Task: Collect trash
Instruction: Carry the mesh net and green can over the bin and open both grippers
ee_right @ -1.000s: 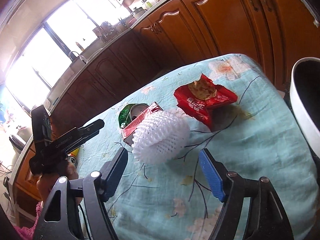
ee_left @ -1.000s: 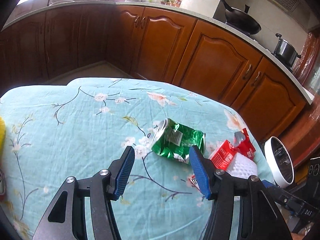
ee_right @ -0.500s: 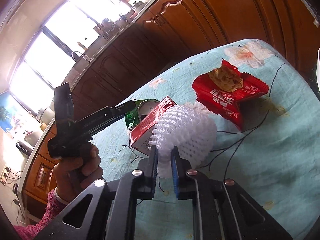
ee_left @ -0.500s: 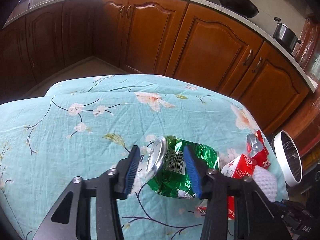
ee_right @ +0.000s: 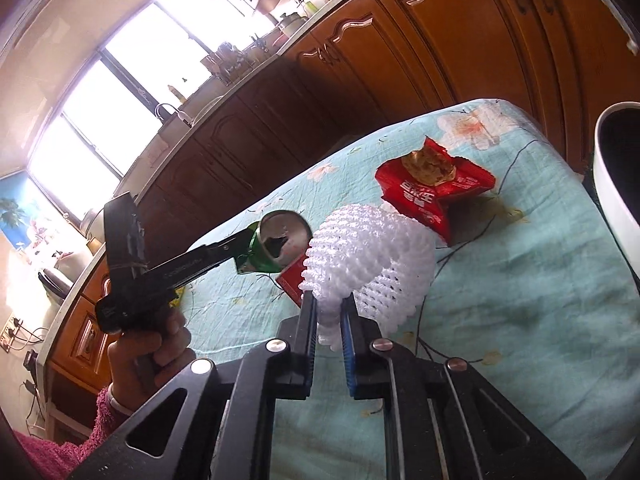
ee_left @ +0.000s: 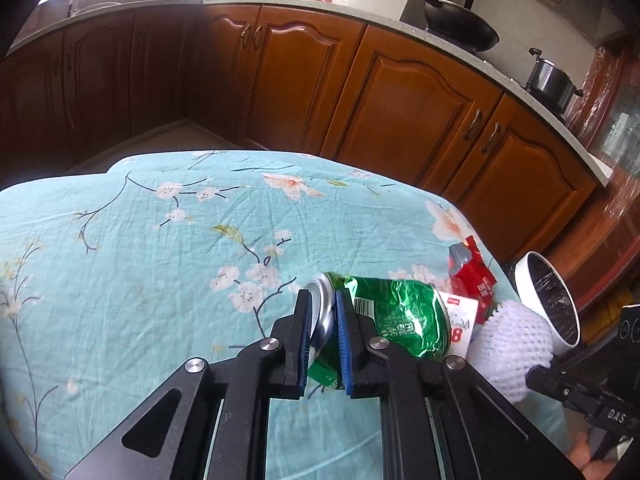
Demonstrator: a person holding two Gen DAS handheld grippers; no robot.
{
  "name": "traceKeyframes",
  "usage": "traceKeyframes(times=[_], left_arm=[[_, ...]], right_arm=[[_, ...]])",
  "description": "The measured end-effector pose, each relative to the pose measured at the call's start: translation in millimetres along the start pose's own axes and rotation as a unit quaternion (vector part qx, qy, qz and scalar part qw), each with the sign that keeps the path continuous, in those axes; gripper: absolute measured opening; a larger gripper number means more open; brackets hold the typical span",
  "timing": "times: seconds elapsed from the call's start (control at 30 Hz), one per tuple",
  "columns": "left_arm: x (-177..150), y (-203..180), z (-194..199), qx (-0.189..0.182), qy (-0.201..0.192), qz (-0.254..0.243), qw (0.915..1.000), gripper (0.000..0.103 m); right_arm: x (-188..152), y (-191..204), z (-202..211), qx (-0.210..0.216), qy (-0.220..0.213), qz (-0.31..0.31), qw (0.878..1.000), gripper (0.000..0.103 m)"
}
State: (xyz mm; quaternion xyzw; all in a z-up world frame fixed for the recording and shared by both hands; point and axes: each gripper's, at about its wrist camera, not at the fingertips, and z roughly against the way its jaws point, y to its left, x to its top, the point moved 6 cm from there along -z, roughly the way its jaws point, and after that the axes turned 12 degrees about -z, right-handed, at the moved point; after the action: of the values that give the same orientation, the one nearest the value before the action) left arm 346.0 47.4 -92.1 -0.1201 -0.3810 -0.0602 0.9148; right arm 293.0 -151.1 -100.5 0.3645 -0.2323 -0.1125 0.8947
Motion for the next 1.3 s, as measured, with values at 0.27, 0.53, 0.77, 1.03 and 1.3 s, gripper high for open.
traceKeyframes(times=[0.27, 0.53, 0.77, 1.03, 1.3], left_arm=[[-19, -23, 46, -0.026, -0.032, 0.004, 0.9992, 0.010], [-26, -78, 59, -0.054, -0.039, -0.040, 0.9970, 0.010], [-27, -127, 42, -0.072, -0.029, -0.074, 0.9943, 0.010], [-22, -175, 20, -0.072, -0.022, -0.112, 0.9908, 0.010], [-18, -212, 0, -0.087, -0.009, -0.148, 0.9851, 0.010]], right_arm=[[-6, -30, 32, -0.034, -0.018, 0.001, 0.999, 0.011], [-8, -63, 67, -0.071, -0.043, -0.002, 0.997, 0.011], [-7, -80, 98, -0.092, -0.066, -0.012, 0.994, 0.011], [3, -98, 131, -0.121, -0.097, -0.010, 0.988, 0.011], [18, -115, 157, -0.134, -0.121, -0.015, 0.983, 0.011]])
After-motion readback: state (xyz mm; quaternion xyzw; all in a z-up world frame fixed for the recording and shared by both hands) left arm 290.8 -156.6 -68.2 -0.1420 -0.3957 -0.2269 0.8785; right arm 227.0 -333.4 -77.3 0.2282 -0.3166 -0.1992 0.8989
